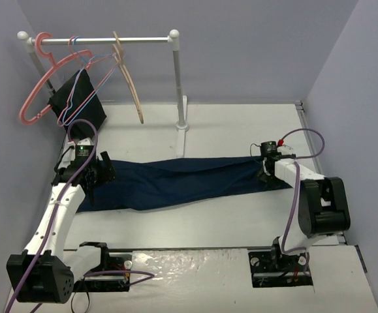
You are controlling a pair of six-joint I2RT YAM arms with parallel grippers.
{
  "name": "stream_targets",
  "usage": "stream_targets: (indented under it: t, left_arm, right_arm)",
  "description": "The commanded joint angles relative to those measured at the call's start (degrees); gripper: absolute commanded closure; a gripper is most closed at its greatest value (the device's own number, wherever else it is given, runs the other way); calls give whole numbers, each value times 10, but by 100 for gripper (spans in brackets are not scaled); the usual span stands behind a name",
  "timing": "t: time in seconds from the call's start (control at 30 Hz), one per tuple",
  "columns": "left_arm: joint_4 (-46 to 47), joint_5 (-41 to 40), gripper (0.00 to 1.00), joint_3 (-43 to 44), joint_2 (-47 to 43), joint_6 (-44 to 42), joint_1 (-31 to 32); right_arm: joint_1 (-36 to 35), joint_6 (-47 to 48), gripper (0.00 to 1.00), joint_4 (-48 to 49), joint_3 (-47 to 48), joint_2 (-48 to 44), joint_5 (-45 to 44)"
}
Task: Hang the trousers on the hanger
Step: Fold the trousers at the center of the board.
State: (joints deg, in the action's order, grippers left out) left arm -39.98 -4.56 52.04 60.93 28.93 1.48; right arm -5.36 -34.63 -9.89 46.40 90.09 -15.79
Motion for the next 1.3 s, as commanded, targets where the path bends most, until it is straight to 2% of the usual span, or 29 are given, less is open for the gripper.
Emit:
stream_targets:
  t: [0.0,0.1,0.23,0.4,0.67,1.07,1.27]
  left_arm:
    - [6,39,22,19,-16,-44,-2]
    - [21,66,22,0,-17,-45,-2]
    - [41,86,22,-19,-12,-44,-2]
    - [51,91,22,-28,-3,-47,-2]
    - [57,72,22,-21,3,-48,-2]
    - [58,64,22,-22,-2,-50,-3]
    - [55,59,22,-21,2,-51,-3]
  right_arm:
    - [4,18,57,-88,21,-109,4]
    - [5,52,56,-100,70,-134,12]
    - [3,95,55,-109,125,-119,48]
    - [-38,133,55,-107,131,-89,100]
    - [-120,106,59,-69,116,-44,126]
    - [-142,105,60,-28,159,77,134]
    - [-138,120,60,-27,221,138,104]
